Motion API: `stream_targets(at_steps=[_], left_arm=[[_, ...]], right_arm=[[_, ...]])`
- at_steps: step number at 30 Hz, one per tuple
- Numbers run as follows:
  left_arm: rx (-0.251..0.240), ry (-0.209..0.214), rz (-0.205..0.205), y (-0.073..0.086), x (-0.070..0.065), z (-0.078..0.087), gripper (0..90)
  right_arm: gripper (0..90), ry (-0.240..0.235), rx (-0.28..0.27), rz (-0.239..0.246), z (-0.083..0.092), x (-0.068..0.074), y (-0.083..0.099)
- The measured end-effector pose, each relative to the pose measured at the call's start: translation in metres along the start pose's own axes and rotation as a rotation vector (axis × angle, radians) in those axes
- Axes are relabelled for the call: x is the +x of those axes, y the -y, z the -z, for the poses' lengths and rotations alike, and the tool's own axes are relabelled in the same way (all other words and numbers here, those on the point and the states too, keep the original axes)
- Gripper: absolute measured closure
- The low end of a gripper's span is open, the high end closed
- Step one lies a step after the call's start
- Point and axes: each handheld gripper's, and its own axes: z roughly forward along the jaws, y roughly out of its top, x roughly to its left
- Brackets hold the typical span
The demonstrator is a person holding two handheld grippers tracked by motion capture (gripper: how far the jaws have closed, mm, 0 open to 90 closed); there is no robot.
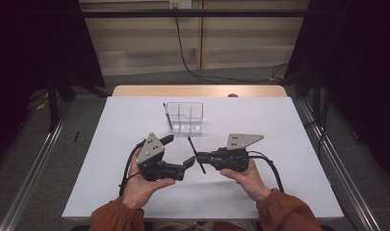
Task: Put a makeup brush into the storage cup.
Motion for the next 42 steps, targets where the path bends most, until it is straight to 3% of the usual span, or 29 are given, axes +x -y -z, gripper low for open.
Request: stream_targets(at_steps=[6,9,12,21,25,28,36,42], left_arm=[[0.006,0.009,0.010,-0.003,-0.002,-0.007,10.0],[0.000,0.009,0.015,-0.003,-0.002,-0.009,19.2],[-0.004,0.005,-0.006,-0.004,-0.003,-0.012,28.8],[0.013,0.035,0.075,-0.004,-0.001,-0.019,49.8],[0.015,0.068,0.085,-0.003,-0.002,-0.021,60.8],[0.012,0.069,0.093,-0.003,-0.002,-0.021,69.3],[0.014,0.094,0.110,-0.002,-0.003,-0.023,79.0],[0.007,0.107,0.116,-0.001,-0.003,-0.023,80.9]], right_arm=[[84.8,0.002,0.001,0.004,-0.002,0.003,0.000],[84.8,0.006,-0.002,0.003,-0.001,0.002,0.000],[84.8,0.012,-0.009,0.001,0.000,0.002,0.000],[84.8,0.034,-0.023,-0.003,0.003,0.000,-0.002],[84.8,0.030,-0.016,-0.002,0.002,0.000,-0.001],[84.8,0.031,-0.017,-0.003,0.002,0.000,-0.001],[84.8,0.047,-0.022,-0.007,0.003,0.000,-0.001],[84.8,0.045,-0.025,-0.004,0.003,0.000,-0.001]])
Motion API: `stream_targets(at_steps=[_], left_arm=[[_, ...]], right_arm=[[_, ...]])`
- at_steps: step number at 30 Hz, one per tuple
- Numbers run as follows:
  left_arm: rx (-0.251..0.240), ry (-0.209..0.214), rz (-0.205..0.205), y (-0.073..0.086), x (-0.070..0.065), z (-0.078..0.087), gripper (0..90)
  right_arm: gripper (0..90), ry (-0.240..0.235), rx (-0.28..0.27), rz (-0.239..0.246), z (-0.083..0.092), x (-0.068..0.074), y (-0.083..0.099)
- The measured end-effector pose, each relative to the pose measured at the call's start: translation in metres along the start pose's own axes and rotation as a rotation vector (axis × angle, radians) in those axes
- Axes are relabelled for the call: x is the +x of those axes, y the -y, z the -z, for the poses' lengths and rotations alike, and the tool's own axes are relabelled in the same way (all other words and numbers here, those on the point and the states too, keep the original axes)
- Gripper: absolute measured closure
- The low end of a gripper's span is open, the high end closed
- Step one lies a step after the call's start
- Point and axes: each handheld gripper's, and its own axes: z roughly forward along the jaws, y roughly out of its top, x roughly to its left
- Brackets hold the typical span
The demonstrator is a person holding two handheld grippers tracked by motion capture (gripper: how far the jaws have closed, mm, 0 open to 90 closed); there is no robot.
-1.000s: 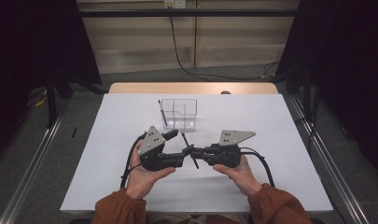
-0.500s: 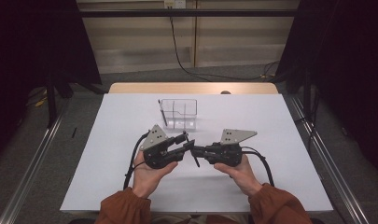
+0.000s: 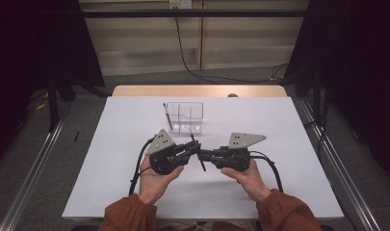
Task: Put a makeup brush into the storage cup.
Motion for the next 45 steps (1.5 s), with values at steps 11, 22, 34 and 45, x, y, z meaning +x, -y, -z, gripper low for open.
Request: stream_targets(at_steps=[11,22,34,45], left_arm=[[0.004,0.025,0.019,0.000,0.001,0.000,84.0],[-0.006,0.014,0.009,-0.003,0.002,0.003,84.0],[-0.023,0.002,0.015,-0.010,0.008,0.009,84.0],[-0.024,-0.014,0.006,-0.013,0.012,0.014,84.0]], right_arm=[[83.8,0.001,0.001,0.002,-0.002,0.000,0.000],[72.5,-0.004,-0.008,-0.005,0.001,-0.001,-0.001],[45.5,0.026,-0.018,-0.003,0.004,-0.003,-0.001],[18.1,0.067,-0.042,-0.009,0.007,-0.003,-0.002]])
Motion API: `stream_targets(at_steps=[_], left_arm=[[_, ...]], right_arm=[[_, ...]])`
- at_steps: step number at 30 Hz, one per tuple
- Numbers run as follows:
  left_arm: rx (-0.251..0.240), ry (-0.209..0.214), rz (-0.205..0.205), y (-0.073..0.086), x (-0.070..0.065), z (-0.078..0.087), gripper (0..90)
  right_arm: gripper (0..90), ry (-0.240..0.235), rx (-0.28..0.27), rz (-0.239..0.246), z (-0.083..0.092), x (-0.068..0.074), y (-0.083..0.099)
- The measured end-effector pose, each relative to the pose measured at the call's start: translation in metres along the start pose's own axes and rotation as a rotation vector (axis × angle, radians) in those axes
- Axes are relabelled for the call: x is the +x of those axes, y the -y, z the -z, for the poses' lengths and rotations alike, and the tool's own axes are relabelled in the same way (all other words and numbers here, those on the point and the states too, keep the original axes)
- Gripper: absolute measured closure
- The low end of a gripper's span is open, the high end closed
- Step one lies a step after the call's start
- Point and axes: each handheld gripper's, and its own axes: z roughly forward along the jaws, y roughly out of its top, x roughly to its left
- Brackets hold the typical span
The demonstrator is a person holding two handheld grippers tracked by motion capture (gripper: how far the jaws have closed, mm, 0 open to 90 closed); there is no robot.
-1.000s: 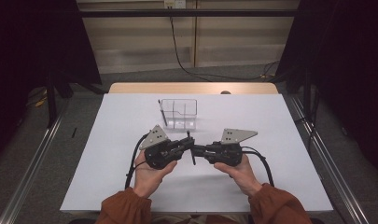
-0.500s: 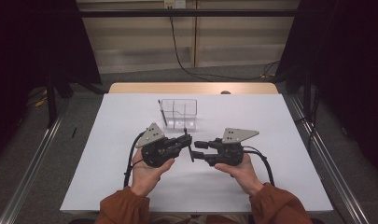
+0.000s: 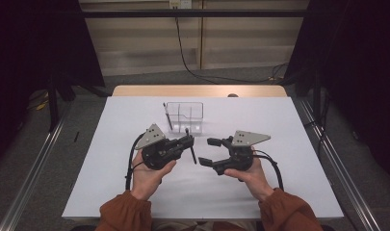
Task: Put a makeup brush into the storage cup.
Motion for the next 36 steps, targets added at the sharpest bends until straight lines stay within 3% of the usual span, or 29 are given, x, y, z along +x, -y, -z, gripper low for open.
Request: stream_targets(at_steps=[9,24,36], left_arm=[[0.000,-0.021,-0.004,-0.004,0.006,0.006,84.0],[-0.012,-0.071,0.010,-0.010,0.025,0.018,83.9],[-0.056,-0.119,0.008,-0.015,0.039,0.025,83.9]], right_arm=[[2.9,0.055,0.006,-0.031,0.008,-0.004,0.000],[2.3,0.195,-0.003,-0.039,0.036,-0.007,0.011],[1.8,0.287,-0.070,-0.017,0.067,-0.009,0.018]])
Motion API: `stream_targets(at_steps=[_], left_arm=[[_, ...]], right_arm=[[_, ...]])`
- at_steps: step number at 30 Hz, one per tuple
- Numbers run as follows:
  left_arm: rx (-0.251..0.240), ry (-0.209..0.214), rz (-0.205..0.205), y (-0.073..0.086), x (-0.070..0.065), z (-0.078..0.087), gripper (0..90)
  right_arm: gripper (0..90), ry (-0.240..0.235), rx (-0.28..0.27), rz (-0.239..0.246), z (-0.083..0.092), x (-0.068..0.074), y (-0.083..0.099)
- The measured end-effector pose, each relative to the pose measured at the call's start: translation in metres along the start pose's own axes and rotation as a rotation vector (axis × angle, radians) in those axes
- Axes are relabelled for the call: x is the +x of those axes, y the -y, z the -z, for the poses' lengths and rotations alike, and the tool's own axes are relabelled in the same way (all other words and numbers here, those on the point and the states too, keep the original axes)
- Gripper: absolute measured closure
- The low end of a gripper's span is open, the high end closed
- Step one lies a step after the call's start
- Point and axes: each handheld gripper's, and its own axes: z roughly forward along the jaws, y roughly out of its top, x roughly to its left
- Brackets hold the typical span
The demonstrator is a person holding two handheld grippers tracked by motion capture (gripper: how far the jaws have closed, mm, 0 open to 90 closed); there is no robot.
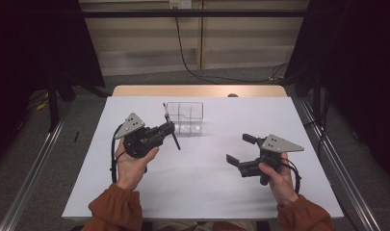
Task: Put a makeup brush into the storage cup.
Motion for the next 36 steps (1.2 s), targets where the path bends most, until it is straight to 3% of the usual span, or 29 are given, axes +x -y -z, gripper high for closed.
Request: stream_targets(at_steps=[7,11,25,36], left_arm=[[0.005,-0.012,-0.014,-0.006,0.003,0.001,83.9],[0.009,-0.021,-0.020,-0.010,0.007,0.002,83.9],[0.008,-0.065,-0.017,-0.022,0.018,-0.007,83.9],[0.022,-0.081,-0.043,-0.038,0.023,-0.022,83.9]], right_arm=[[1.6,0.072,-0.001,-0.001,0.016,-0.004,0.006],[3.0,0.145,0.009,-0.004,0.025,-0.005,0.010],[1.9,0.207,0.002,-0.024,0.049,-0.009,0.022],[0.3,0.205,0.012,-0.011,0.059,-0.006,0.027]])
